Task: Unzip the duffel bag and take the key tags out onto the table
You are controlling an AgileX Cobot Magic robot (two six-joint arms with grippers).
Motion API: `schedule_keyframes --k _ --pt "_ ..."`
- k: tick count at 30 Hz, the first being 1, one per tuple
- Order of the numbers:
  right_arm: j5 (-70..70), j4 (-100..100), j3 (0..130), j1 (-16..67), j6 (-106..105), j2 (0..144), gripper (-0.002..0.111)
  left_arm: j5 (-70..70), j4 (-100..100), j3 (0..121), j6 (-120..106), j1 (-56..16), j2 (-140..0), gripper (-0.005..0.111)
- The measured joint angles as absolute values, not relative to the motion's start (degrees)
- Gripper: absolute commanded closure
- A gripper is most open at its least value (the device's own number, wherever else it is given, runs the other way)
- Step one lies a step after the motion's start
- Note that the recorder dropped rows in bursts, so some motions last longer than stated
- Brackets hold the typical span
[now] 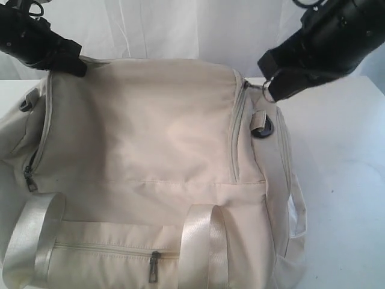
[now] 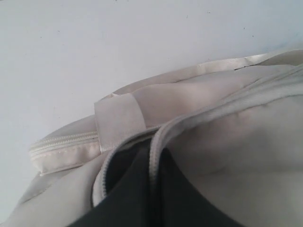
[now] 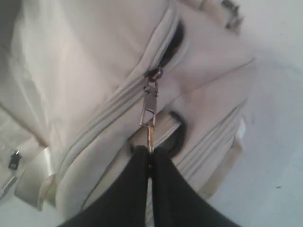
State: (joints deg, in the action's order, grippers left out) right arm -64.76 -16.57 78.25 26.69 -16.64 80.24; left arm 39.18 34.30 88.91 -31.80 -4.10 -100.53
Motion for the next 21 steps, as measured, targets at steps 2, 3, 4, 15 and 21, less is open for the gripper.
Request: schedule_keyframes --k 2,3,4,15,21 --pt "-64.6 -17.8 74.2 28.5 -16.6 78.6 0.108 38.9 33.9 88.9 -31.8 -4.1 -100.5 0.107" --pt "-64.5 -18.1 72.1 29.3 -16.5 78.1 0.108 38.8 33.6 88.9 -31.8 -4.1 -100.5 0.107" --pt "-64.4 -18.7 70.1 30.2 -16.5 77.8 0.108 38.7 33.4 88.9 -31.8 -4.1 -100.5 0.107" --pt "-63.1 -24.3 56.4 40.2 -14.6 68.6 0.108 38.5 33.0 88.9 -31.1 -4.0 -100.5 0.107" --pt "-62.4 -28.4 54.1 41.2 -11.6 62.9 0.108 38.5 32.9 88.9 -30.7 -4.0 -100.5 0.107"
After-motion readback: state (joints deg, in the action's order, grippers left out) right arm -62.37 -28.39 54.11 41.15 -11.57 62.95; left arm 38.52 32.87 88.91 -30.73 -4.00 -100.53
